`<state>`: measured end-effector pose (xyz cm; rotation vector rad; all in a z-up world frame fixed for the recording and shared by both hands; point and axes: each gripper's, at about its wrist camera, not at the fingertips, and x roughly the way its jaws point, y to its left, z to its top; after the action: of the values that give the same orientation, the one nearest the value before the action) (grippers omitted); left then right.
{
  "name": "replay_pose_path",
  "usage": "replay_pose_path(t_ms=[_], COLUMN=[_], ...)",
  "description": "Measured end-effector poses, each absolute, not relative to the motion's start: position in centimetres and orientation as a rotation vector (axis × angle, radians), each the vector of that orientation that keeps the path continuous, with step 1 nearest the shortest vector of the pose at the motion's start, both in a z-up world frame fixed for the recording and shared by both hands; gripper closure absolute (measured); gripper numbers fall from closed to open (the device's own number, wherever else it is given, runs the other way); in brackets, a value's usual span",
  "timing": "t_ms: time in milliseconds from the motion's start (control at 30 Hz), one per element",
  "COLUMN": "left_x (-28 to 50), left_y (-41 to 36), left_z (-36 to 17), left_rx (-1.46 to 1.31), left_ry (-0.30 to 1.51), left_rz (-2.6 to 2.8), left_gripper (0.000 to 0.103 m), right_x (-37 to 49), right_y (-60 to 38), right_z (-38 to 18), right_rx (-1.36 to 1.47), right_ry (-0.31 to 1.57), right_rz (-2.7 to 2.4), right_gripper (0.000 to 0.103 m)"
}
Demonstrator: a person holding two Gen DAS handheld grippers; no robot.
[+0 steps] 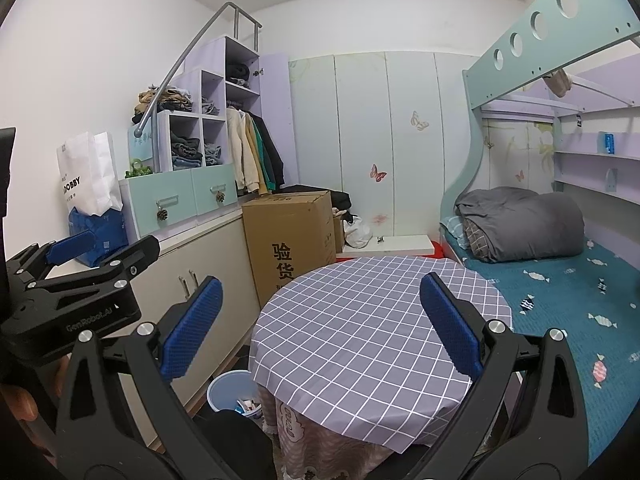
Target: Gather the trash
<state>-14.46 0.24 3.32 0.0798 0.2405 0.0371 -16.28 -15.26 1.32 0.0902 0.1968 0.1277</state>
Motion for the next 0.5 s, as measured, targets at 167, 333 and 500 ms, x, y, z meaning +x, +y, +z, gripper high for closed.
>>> replay_pose_path(t_ms=[167, 333, 500], left_x=[-14.38, -14.25, -14.29], left_y=[0.47, 0.51, 0.64], left_z=[3.28, 3.18, 3.12], left_rx=[0.082, 0.084, 0.087], left_ry=[0.244, 0.250, 0.251], left_rz=[0.043, 0.049, 0.052], left_gripper=[0.013, 0.013, 0.013], right_x=[-16.32, -16.36, -16.29], right_y=[-15.12, -14.90, -14.74], right_z=[1.16, 0.97, 0.93], right_rx=[0.096, 0.100, 0.103], right_ry=[0.200, 0.204, 0.204], right_rz=[0.129, 0.130, 0.132], right_gripper=[0.006, 0.006, 0.006])
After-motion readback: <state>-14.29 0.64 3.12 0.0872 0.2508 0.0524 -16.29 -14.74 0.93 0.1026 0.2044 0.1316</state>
